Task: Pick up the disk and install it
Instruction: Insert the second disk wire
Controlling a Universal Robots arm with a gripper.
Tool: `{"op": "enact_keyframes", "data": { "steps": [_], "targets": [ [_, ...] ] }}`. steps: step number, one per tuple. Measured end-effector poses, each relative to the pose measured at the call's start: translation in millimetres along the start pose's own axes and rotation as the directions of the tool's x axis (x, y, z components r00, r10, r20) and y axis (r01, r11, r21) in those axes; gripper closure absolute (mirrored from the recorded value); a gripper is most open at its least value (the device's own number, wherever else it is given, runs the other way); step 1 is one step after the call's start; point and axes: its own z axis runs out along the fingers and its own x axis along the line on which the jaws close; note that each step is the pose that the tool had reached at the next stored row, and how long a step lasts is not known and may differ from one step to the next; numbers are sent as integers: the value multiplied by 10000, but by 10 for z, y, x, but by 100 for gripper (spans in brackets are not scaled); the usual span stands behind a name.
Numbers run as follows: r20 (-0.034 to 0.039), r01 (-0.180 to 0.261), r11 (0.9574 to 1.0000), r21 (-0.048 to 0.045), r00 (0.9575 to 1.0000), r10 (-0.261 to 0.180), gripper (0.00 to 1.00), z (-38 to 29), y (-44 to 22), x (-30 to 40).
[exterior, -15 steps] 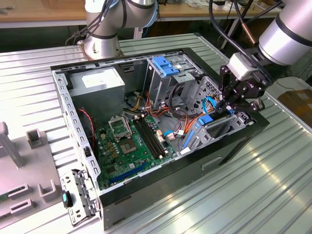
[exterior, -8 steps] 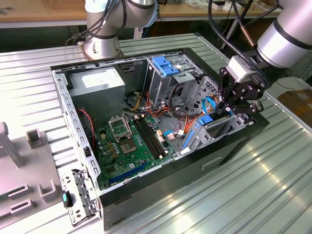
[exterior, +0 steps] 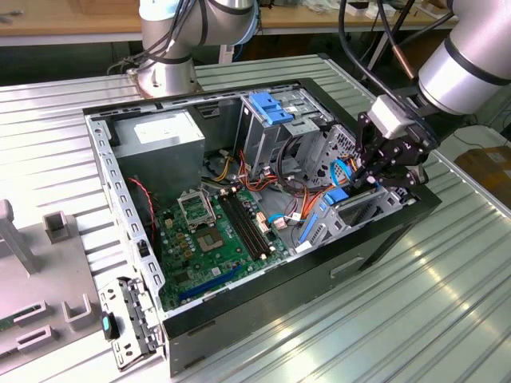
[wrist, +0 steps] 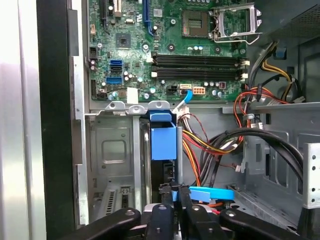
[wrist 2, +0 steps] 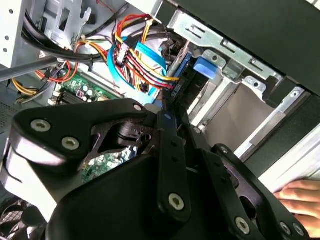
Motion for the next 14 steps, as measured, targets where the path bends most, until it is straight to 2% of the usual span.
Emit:
{"op": "enact_keyframes", "data": {
  "steps": [5,6,7,11,14],
  "targets": [
    [14,0,10000,1,10000,0,83,5,0,1],
    [1,0,10000,1,10000,0,76,-9,0,0],
    [-23,0,10000,1,10000,0,76,-65,-1,-9],
    [-51,0,10000,2,10000,0,76,-165,-1,-24],
    [-52,0,10000,2,10000,0,78,-175,-1,-25]
  ]
}}
